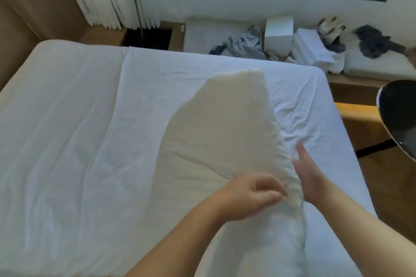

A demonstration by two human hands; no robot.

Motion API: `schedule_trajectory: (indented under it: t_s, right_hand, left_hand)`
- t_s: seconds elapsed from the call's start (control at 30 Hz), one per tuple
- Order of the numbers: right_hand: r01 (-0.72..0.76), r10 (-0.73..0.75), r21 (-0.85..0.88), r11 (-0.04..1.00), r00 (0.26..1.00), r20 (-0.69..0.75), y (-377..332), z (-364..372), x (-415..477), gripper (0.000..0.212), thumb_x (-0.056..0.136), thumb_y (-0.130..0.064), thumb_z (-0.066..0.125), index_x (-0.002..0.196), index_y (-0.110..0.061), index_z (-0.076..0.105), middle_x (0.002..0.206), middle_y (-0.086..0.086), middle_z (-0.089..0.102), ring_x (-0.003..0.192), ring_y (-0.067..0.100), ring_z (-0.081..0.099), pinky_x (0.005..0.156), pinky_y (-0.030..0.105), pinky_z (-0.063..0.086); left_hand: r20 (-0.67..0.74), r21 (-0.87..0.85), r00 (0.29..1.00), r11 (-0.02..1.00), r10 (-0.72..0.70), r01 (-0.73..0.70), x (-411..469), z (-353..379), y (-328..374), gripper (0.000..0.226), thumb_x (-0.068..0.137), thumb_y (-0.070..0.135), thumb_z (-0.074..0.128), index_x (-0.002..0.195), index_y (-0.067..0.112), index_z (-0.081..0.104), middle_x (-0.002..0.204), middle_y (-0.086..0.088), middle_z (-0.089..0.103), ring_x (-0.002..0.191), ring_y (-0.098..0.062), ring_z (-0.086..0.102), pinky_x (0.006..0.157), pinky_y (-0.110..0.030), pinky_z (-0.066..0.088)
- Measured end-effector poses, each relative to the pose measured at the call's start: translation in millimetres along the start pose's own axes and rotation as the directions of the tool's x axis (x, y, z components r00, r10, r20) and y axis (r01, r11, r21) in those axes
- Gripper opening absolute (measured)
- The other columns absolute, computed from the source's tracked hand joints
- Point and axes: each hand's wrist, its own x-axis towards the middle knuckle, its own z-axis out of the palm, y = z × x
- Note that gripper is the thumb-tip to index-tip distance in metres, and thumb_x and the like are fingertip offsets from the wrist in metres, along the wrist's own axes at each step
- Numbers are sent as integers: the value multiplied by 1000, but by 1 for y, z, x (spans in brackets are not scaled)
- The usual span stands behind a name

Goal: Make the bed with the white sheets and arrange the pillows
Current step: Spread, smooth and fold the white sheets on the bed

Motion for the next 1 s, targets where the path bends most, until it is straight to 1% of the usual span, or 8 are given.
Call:
schedule_trajectory:
  t_s: [0.07, 0.13, 0.27, 0.4, 0.53, 0.73, 0.83, 1.0]
  right_hand:
    - [-95, 90, -39, 995, 988, -123, 5, -55, 11, 82, 86, -77, 24, 143, -22, 48, 138, 15, 55, 116, 36, 59, 85, 52, 52]
    - [-175, 136, -145, 974, 960, -246, 20, -88, 23, 78, 86, -76, 30, 150, -31, 31, 149, 8, 43, 131, 34, 45, 101, 63, 34]
    - [-213, 145, -372, 903, 969, -202, 61, -80, 50, 97, 62, -82, 64, 143, -37, 37, 145, -6, 45, 133, 24, 43, 105, 54, 28]
    - [-117, -65, -488, 865, 938, -340, 86, -70, 81, 94, 82, -41, 74, 153, -12, 20, 154, 9, 34, 137, 24, 40, 111, 37, 34]
    - [-134, -76, -434, 891, 899, -432, 92, -66, 96, 95, 81, -38, 78, 151, -8, 22, 144, 12, 45, 133, 28, 45, 109, 34, 37]
    - [-197, -227, -776, 600, 887, -401, 88, -43, 102, 40, 95, -35, 59, 120, -5, 64, 122, 19, 65, 117, 36, 57, 89, 33, 43]
    - [-15, -341, -775, 631, 893, -295, 85, -23, 85, 21, 99, -28, 53, 94, -11, 66, 98, 12, 68, 102, 30, 61, 72, 28, 36]
    - [239, -513, -695, 678, 831, -215, 63, -20, 49, 41, 98, -23, 57, 59, -12, 50, 56, -5, 48, 59, 14, 45, 56, 32, 32]
  left_hand:
    - [-273, 297, 956, 936, -105, 187, 25, 8, -45, 39, 91, 35, 54, 129, 29, 55, 154, 2, 35, 143, -15, 29, 115, -52, 25]
    - [-397, 395, 855, 779, -334, 488, 33, 12, -91, 67, 91, 44, 54, 150, 37, 23, 163, 1, -4, 150, -25, -3, 115, -62, 14]
    - [-151, 452, 845, 724, -513, 520, 39, 38, -143, 77, 94, 43, 53, 151, 45, 1, 160, -1, -24, 147, -31, -18, 113, -62, 20]
    - [-144, 498, 851, 706, -505, 503, 50, 47, -153, 74, 96, 37, 49, 150, 49, 0, 159, 2, -27, 147, -27, -21, 111, -64, 23]
    - [-108, 505, 871, 728, -480, 464, 44, 48, -161, 72, 97, 32, 45, 151, 47, 0, 159, 5, -26, 147, -23, -21, 113, -61, 23]
    - [-119, 501, 874, 731, -471, 463, 28, 40, -165, 70, 97, 28, 41, 153, 42, 1, 160, 4, -23, 149, -21, -16, 113, -57, 25]
    - [-216, 471, 867, 730, -449, 495, 15, 33, -162, 64, 100, 33, 36, 153, 40, 2, 161, 4, -20, 149, -20, -13, 116, -56, 18]
    - [-368, 462, 878, 759, -306, 458, -1, 21, -151, 74, 97, 47, 41, 152, 41, -8, 161, 4, -20, 150, -20, -10, 119, -46, 16]
